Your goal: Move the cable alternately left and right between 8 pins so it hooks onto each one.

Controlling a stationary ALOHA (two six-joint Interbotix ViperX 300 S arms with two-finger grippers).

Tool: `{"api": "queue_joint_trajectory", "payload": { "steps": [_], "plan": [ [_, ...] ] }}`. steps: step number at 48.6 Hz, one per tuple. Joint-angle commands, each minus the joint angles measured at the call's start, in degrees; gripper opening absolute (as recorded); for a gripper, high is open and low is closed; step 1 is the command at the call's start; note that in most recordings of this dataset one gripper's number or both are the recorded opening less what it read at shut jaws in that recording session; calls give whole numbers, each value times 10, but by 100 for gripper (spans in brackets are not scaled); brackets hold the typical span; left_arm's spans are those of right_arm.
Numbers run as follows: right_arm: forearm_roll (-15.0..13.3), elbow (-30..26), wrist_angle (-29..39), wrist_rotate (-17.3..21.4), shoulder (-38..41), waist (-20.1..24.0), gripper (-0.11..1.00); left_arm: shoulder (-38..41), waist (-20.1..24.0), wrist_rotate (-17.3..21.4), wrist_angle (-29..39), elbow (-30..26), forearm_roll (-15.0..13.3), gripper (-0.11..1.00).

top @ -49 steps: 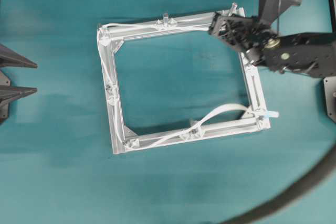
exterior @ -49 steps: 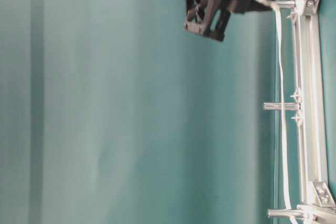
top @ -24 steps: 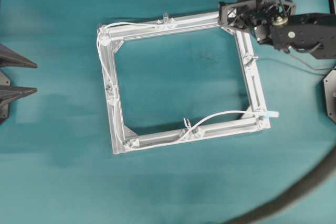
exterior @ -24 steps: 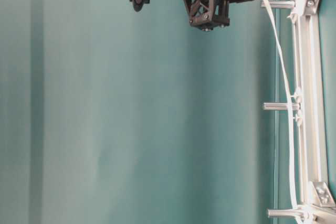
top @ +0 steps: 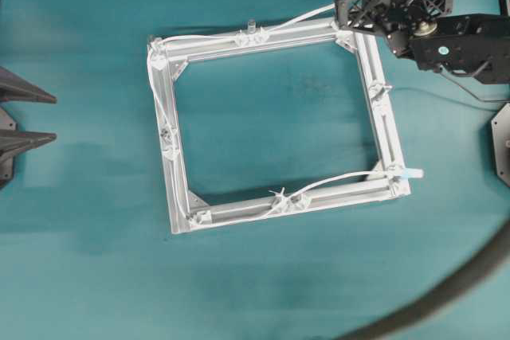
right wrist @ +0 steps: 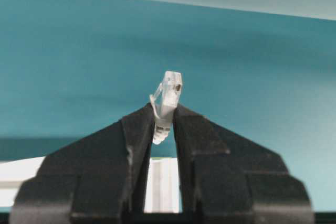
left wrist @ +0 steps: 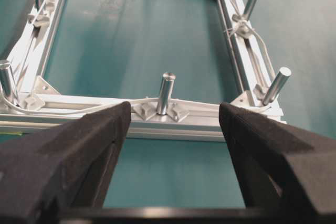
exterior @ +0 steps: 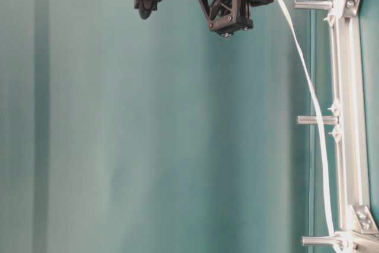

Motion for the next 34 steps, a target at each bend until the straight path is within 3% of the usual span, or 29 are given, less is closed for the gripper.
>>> {"api": "queue_joint_trajectory", "payload": {
  "steps": [1, 8, 19, 25, 34],
  "plan": [
    [-8, 6, -4, 17, -11, -18, 15, 8, -1, -3, -3, -12, 2, 76],
    [-22, 30, -43, 75, -11, -32, 15, 9, -1, -3, -3, -12, 3, 76],
    [-22, 72, -110, 172, -11, -33, 15, 8, -1, -3, -3, -12, 2, 76],
    [-22, 86, -141, 198, -11, -28, 15, 8, 0, -3, -3, -12, 3, 76],
    [-4, 61, -140, 215, -11, 0, 14, 8, -1, -3, -3, -12, 3, 76]
  ]
}}
